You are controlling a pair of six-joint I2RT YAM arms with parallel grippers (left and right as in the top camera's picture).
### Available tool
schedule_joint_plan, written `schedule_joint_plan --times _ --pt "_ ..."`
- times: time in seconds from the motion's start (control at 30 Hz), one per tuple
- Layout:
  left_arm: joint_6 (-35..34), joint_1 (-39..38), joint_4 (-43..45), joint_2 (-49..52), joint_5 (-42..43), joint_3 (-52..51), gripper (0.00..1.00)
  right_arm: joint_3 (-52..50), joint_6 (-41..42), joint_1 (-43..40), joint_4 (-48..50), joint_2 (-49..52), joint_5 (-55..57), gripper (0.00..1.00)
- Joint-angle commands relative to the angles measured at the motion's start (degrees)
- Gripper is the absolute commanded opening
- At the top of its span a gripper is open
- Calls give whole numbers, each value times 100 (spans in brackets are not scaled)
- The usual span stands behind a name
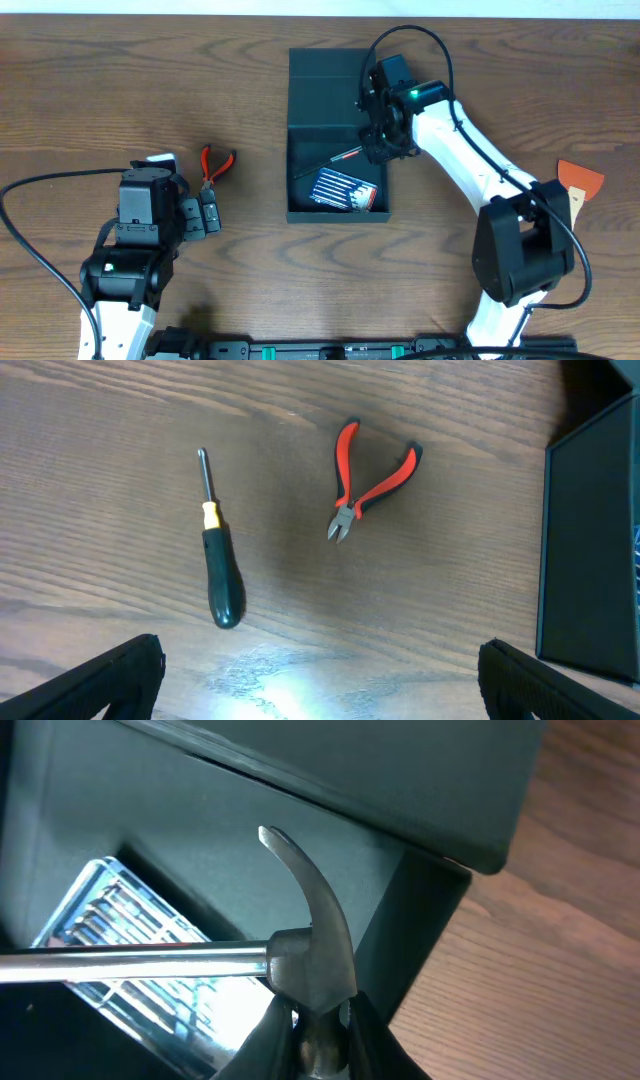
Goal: Pack container
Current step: 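Carry the hammer into the green box and release it, then move the right gripper to the orange scraper's wooden handle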
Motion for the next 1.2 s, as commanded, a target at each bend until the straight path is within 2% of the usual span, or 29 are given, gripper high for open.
schedule_joint_plan --times 0.0,0.13,0.23,0.33,0.4,0.67,0.77,0.9,0.97,1.07,1.13,1.17 --pt "11 35 2 9 -63 109 99 101 -68 -55 15 142 81 1" --pt "11 35 2 9 -63 109 99 96 -70 -59 22 214 81 2" --pt "11 35 0 9 -63 109 99 96 -90 -59 24 223 79 27" --pt "11 35 2 9 -63 109 99 96 -90 -59 26 223 79 63" --pt "11 35 2 9 -63 109 99 96 -87 -59 26 223 79 66" --pt "13 35 2 9 -66 109 99 238 -87 -44 -46 219 50 66" --pt "13 35 2 9 -63 109 98 730 -87 -44 -470 190 52 67" --pt "13 35 9 9 -66 109 99 1954 11 -120 -1340 144 59 69" --pt "13 35 24 9 -66 109 99 2739 391 -293 -1880 144 184 75" --pt "13 35 46 9 -66 109 99 3803 1290 -772 -2745 144 619 77" --pt "13 35 48 9 -66 109 99 4448 1888 -1266 -3364 144 811 96" --pt "13 35 46 9 -66 109 99 4747 2146 -1593 -3683 142 826 99"
